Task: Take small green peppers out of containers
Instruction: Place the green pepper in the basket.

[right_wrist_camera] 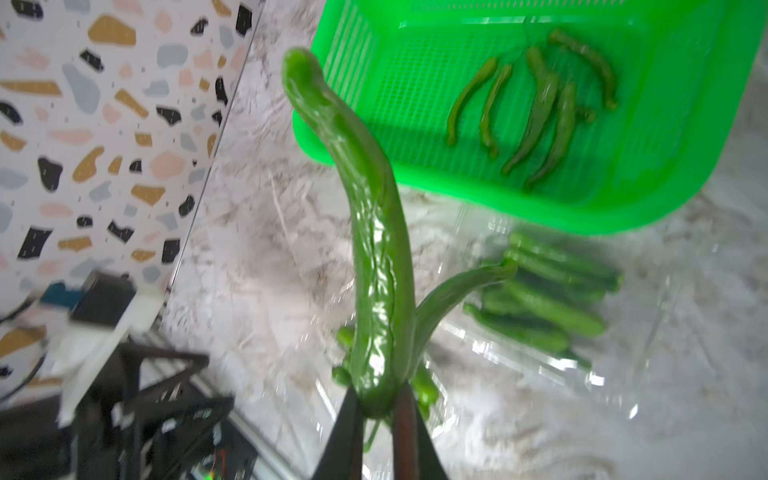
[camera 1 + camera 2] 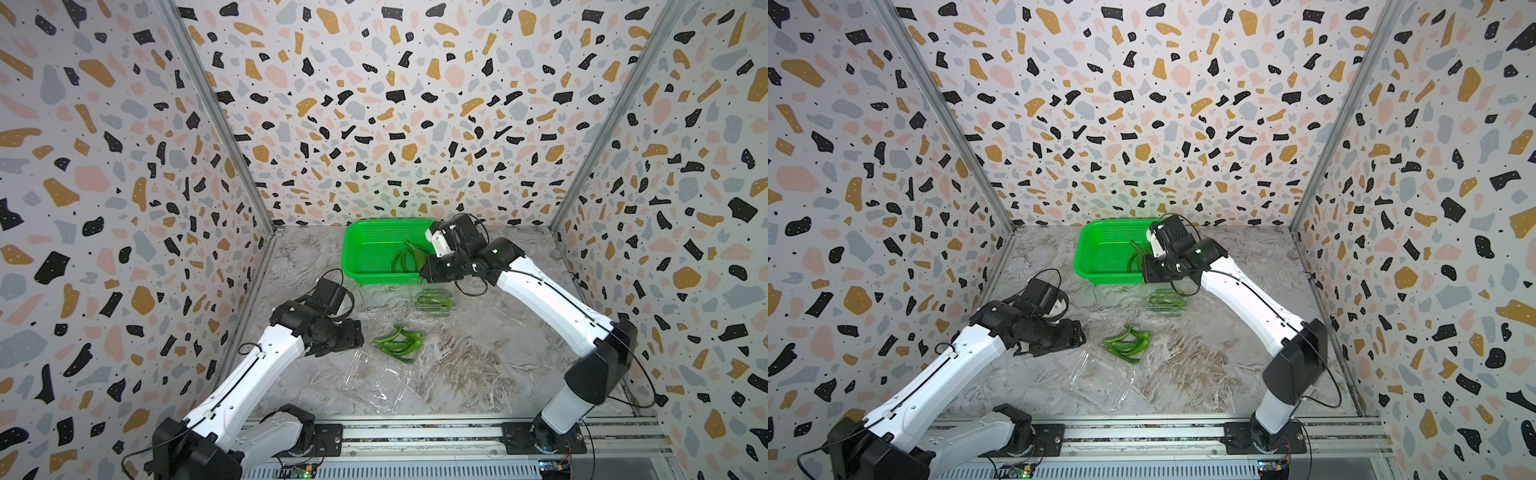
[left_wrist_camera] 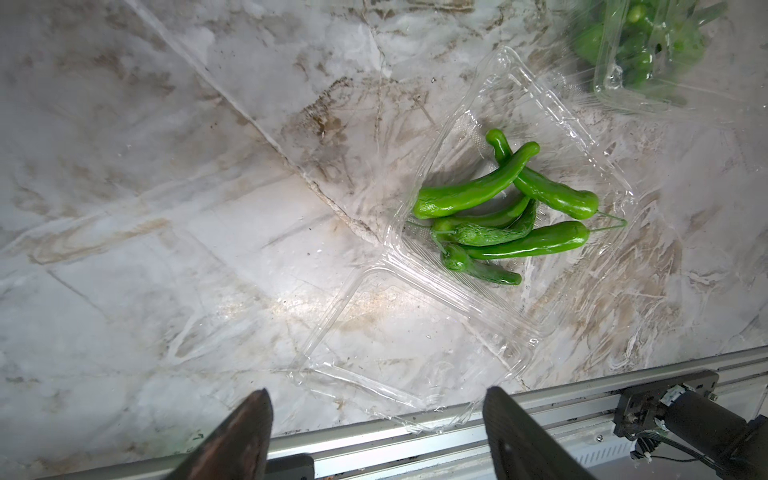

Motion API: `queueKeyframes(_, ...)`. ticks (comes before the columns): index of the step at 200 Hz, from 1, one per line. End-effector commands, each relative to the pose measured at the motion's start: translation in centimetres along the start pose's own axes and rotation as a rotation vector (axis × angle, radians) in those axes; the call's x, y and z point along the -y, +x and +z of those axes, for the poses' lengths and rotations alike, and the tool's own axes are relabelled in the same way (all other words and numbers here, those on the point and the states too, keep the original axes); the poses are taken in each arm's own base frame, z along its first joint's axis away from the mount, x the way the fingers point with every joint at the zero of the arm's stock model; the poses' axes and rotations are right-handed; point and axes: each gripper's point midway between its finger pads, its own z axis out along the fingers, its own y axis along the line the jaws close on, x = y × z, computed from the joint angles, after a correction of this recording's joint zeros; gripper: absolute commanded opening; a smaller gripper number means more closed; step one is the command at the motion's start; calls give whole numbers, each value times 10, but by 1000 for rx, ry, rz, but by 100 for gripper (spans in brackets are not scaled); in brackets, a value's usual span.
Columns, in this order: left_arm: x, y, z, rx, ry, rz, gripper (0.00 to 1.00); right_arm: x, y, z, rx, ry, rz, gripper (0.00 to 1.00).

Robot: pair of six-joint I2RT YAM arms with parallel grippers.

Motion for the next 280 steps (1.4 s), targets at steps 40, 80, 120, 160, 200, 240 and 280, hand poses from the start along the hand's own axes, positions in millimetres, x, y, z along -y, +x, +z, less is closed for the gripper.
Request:
queueKeyframes(40, 1, 1, -24, 18, -5, -26, 81, 55, -101, 97, 131, 58, -55, 9)
queueKeyframes(80, 2, 5, -31, 13, 2, -42, 81, 83, -111, 153, 100, 76, -47, 37)
queueKeyframes(120, -1, 9, -33, 11, 0, -43, 81, 85, -123, 115, 116, 122, -45, 74)
queueKeyframes(160, -1, 7, -31, 25, 2, -42, 82, 47, -101, 29, 81, 47, -59, 76)
queueKeyframes(200, 0, -3, -34, 64, -8, -52, 82, -6, -6, 3, -138, 13, -183, 75)
queueKeyframes(240, 2, -5, -37, 73, -1, -51, 82, -31, 111, 16, -358, 52, -282, 75)
queueKeyframes(280, -5, 8, -36, 60, -1, -54, 82, -39, 172, 39, -417, 27, -306, 75)
